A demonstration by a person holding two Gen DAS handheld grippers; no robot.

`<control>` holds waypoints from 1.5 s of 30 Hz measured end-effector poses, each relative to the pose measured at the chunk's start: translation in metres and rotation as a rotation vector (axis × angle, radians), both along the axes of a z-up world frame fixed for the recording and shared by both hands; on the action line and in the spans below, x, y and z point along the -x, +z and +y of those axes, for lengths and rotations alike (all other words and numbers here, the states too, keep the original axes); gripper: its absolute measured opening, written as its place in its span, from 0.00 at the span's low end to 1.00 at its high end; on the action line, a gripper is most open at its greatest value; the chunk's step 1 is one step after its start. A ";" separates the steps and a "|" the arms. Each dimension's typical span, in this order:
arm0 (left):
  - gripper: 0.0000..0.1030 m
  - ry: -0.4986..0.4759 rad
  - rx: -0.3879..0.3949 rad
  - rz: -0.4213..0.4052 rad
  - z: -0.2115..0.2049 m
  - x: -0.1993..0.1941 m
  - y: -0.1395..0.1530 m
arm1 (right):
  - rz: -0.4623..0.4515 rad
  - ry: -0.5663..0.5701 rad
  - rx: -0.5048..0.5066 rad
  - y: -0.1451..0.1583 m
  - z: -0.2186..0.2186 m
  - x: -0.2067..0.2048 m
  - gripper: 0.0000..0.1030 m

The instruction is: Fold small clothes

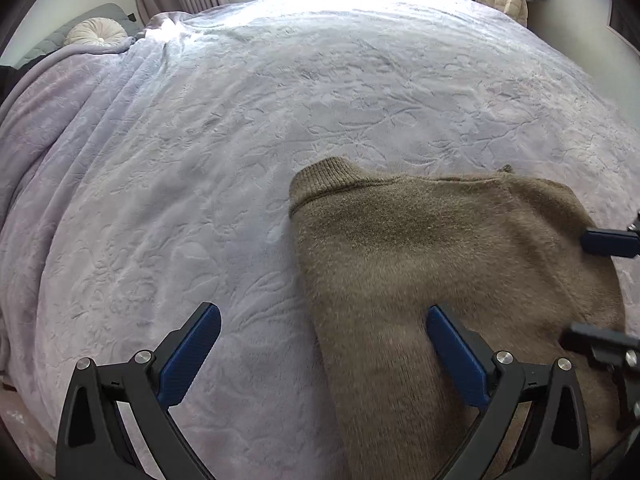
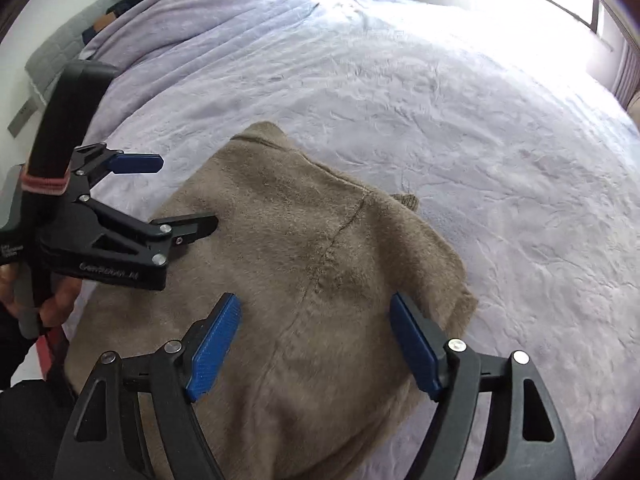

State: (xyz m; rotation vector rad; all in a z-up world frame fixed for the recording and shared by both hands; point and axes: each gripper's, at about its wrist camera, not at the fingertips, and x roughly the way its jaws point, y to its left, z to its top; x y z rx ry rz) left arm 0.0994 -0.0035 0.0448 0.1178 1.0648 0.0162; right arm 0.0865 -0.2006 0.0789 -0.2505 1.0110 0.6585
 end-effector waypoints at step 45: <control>1.00 0.091 -0.038 -0.210 -0.052 0.156 0.055 | -0.103 -0.271 0.197 0.035 -0.001 0.170 0.79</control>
